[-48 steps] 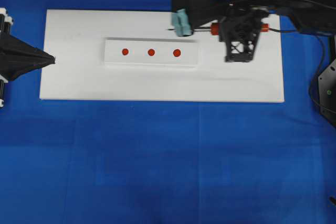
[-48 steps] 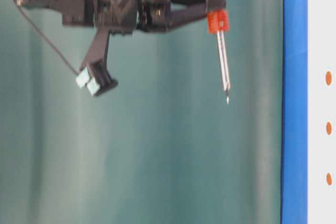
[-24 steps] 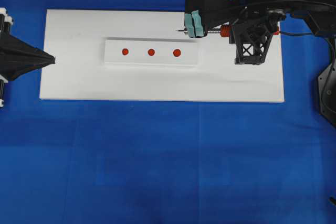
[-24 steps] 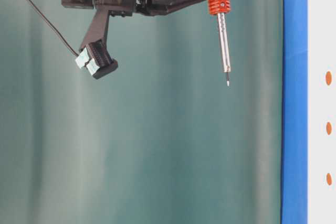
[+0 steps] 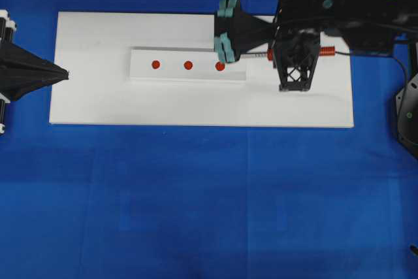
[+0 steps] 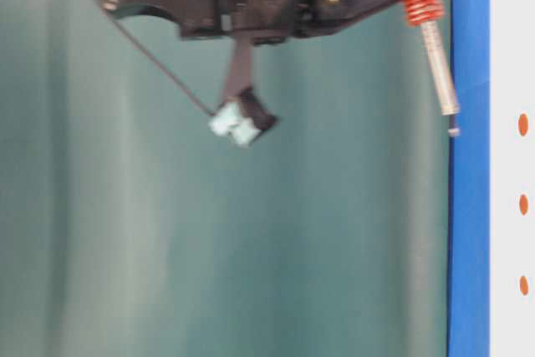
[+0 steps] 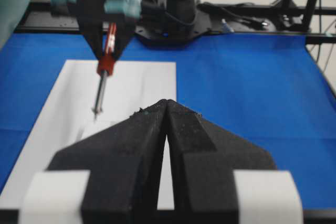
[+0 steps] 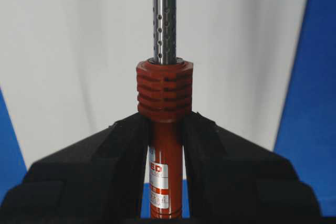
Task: Touch the tip of the soldering iron to the mark.
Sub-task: 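Lower the iron tip with the right gripper onto the right red dot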
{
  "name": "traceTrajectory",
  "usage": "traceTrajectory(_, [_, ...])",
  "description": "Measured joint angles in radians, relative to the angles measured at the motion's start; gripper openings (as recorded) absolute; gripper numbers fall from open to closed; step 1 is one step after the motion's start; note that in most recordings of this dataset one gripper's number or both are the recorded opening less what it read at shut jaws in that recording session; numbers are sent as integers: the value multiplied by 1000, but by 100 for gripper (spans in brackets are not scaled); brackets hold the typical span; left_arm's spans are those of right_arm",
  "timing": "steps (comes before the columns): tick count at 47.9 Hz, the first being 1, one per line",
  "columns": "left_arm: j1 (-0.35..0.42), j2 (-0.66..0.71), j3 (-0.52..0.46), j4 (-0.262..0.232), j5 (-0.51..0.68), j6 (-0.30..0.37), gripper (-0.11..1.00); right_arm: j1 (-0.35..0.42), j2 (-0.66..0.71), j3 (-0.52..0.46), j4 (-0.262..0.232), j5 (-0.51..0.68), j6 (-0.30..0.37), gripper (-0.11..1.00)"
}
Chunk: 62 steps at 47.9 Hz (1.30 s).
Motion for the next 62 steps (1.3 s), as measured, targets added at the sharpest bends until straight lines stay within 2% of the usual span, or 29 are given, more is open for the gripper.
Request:
traceTrajectory(20, [0, 0, 0, -2, 0, 2, 0, -8, 64, 29, 17, -77, 0, 6])
traceTrajectory(62, [0, 0, 0, -2, 0, 2, 0, -9, 78, 37, 17, -80, -2, 6])
